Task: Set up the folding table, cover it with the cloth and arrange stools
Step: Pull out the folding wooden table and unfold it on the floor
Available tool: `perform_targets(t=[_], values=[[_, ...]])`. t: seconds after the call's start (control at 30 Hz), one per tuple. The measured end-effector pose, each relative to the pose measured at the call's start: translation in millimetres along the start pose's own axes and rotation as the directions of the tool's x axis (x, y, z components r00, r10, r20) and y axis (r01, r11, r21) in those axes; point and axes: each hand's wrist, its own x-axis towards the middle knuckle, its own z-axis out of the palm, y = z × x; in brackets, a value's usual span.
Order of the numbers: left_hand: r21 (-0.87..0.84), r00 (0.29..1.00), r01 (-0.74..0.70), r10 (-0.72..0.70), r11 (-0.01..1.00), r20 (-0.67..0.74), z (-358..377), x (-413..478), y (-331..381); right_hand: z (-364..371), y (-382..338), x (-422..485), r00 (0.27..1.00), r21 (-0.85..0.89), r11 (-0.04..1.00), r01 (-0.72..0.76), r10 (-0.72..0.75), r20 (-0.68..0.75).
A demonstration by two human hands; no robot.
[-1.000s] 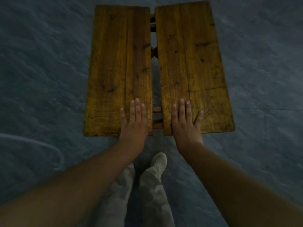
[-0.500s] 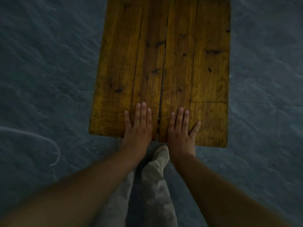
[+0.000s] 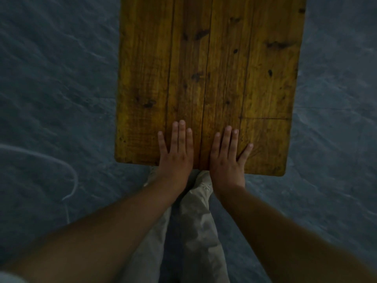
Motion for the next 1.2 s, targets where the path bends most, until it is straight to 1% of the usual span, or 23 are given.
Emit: perform_targets(t=[0.2,0.4,0.5,0.67,0.83,1.0,1.2], values=[[-0.024,0.999,-0.001,0.000,1.000,-0.045,4,7,-1,7,3,7,0.998,0.016,1.000,0.011,-0.010,-0.058],[-0.011,0.998,0.010,-0.011,1.000,-0.057,7,7,1,7,5,9,0.997,0.010,1.000,0.024,-0.024,-0.073],[-0.024,0.996,0.014,-0.016,1.000,-0.087,8,11,8,7,15,10,0.996,-0.011,0.999,0.032,-0.033,-0.086],[-0.028,0.996,0.018,-0.020,0.999,-0.082,11,8,14,2,16,6,1.000,-0.015,1.000,0.013,-0.013,-0.024],[-0.005,1.000,0.018,-0.018,1.000,-0.005,9,1,15,-6,4,-2,0.997,0.005,0.999,-0.046,0.046,0.067],[0.013,1.000,0.014,-0.014,1.000,0.007,9,6,10,-11,1,-1,0.995,0.005,0.999,-0.051,0.051,0.086],[0.013,0.999,-0.034,0.034,0.999,-0.024,9,9,-2,-12,-8,4,0.997,0.069,0.996,-0.059,0.055,0.061]])
